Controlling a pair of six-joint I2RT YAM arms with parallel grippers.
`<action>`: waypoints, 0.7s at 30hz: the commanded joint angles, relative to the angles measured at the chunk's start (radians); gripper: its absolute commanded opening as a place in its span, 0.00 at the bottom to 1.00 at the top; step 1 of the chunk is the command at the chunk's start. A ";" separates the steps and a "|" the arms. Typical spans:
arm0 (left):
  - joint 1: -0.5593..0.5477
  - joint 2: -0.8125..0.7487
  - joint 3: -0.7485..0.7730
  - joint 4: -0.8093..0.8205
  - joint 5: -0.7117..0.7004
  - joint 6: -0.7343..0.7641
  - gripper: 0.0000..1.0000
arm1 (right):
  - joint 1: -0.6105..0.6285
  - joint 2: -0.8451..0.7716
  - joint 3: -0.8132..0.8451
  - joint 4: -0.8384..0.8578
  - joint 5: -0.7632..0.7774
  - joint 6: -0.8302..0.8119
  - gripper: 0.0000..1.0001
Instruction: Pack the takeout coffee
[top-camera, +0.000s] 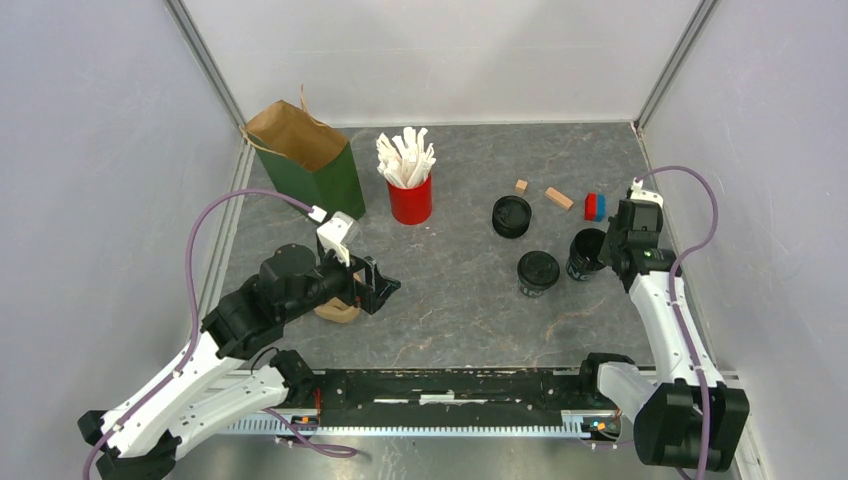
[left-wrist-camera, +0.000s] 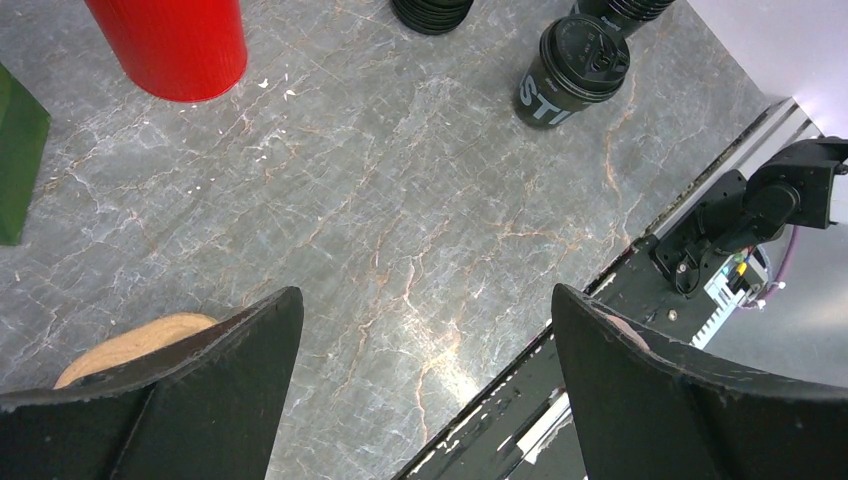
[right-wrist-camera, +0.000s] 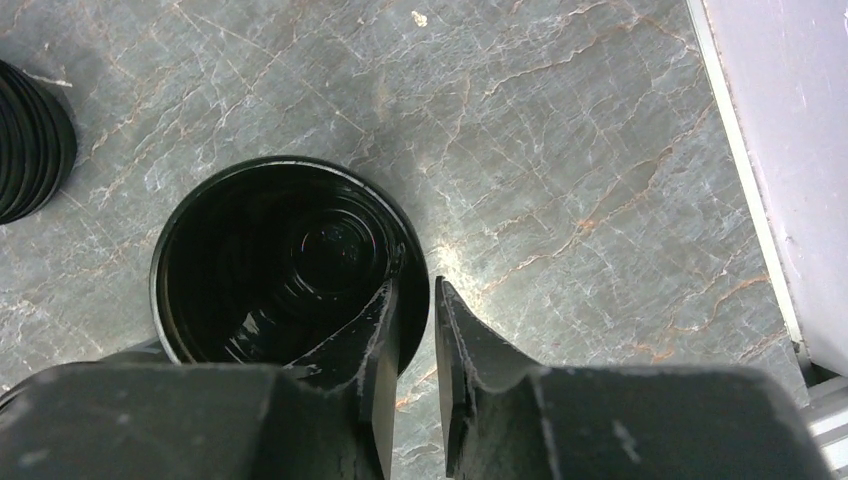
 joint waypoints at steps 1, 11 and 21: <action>-0.003 -0.001 -0.001 0.008 -0.022 0.082 1.00 | -0.004 -0.001 0.084 -0.031 -0.014 -0.028 0.26; -0.004 -0.001 0.000 0.004 -0.026 0.083 1.00 | -0.003 -0.001 0.228 -0.103 -0.198 -0.214 0.43; -0.003 -0.005 -0.003 0.002 -0.034 0.084 1.00 | 0.112 0.085 0.202 -0.051 -0.328 -0.243 0.41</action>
